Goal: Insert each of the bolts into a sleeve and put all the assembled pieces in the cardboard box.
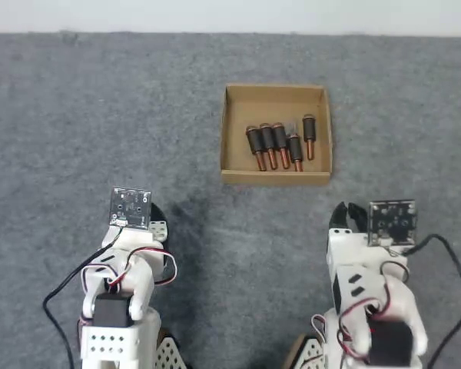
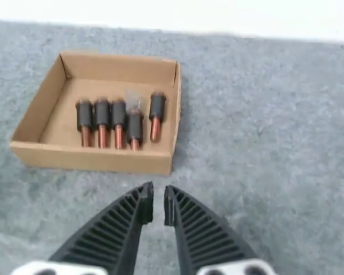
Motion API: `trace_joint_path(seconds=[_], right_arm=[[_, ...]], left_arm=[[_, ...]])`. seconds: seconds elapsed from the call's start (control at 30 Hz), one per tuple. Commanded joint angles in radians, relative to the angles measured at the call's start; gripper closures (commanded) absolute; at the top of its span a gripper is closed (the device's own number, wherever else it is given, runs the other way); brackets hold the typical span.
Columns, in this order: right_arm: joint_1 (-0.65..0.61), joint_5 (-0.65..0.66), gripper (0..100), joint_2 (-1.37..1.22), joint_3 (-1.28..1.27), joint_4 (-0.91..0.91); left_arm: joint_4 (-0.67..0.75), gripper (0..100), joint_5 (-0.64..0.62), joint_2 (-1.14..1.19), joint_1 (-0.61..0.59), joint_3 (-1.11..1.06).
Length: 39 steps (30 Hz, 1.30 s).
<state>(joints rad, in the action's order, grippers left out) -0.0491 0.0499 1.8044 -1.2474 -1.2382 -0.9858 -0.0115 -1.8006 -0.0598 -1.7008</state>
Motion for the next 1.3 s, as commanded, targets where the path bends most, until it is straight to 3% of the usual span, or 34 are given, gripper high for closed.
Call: trace_joint_path(seconds=[0.0, 0.53, 0.67, 0.83, 1.27], right_arm=[[0.015, 0.014, 99.2, 0.012, -0.101, 0.048], [0.016, 0.023, 99.2, 0.012, -0.43, 0.05], [0.016, 0.023, 99.2, 0.012, -0.434, 0.05], [0.016, 0.023, 99.2, 0.012, -0.436, 0.048], [0.012, 0.02, 99.2, 0.01, -0.436, -0.074]], left_arm=[[-0.008, 98, 0.006, -0.015, -0.006, 0.015], [-0.009, 98, 0.002, -0.015, -0.006, 0.015], [-0.011, 98, 0.002, -0.015, -0.006, 0.015], [-0.149, 98, 0.005, -0.018, -0.006, 0.015], [-0.152, 98, 0.003, -0.017, -0.005, 0.015]])
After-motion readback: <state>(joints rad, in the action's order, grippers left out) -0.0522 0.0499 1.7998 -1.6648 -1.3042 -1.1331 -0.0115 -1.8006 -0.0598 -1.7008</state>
